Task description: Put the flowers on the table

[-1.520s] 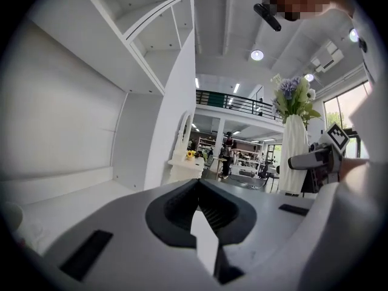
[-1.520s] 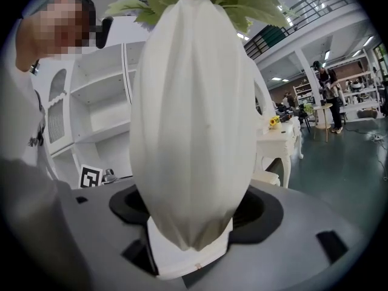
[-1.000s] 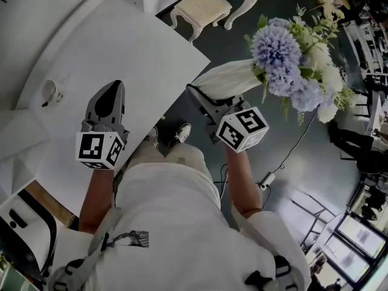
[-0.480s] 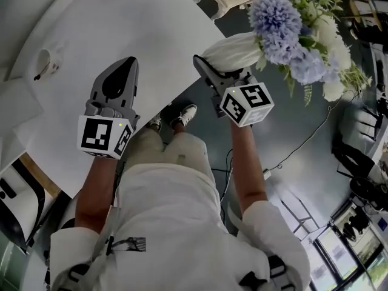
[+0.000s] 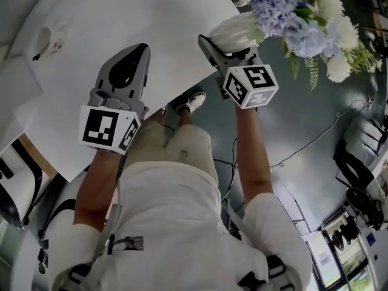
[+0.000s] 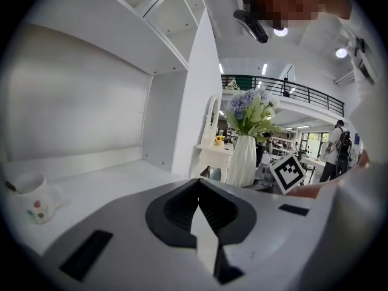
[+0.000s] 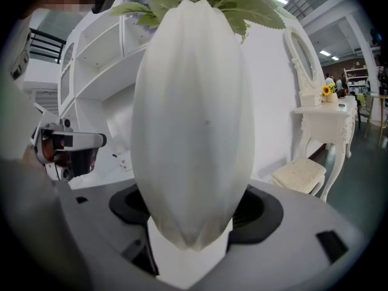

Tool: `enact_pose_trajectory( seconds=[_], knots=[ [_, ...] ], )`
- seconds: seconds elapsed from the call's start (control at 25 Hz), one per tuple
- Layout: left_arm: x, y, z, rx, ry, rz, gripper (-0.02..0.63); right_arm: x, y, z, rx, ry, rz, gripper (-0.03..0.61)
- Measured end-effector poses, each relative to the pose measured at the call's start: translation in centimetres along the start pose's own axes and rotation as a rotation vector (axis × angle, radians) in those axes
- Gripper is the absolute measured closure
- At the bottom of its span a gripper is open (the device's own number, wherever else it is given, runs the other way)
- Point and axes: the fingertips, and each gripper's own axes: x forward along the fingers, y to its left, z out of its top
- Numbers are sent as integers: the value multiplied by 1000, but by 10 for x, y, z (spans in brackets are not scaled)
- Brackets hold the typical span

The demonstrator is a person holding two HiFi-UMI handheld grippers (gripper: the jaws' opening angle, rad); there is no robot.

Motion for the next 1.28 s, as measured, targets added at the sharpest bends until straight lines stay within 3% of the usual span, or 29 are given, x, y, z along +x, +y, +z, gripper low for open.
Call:
enact_pose_trajectory(
  seconds=[0.36,0.88,1.28],
  knots=[
    [3,-9,10,16,0,23,601,5,-9,3,-53,5,6,216],
    [7,54,-28,-43,15,83,601,83,-1,-26,-84,55,23,216],
    [4,63,-39,-71,16,106,601,97,-3,-25,-103,20,5,216]
  ],
)
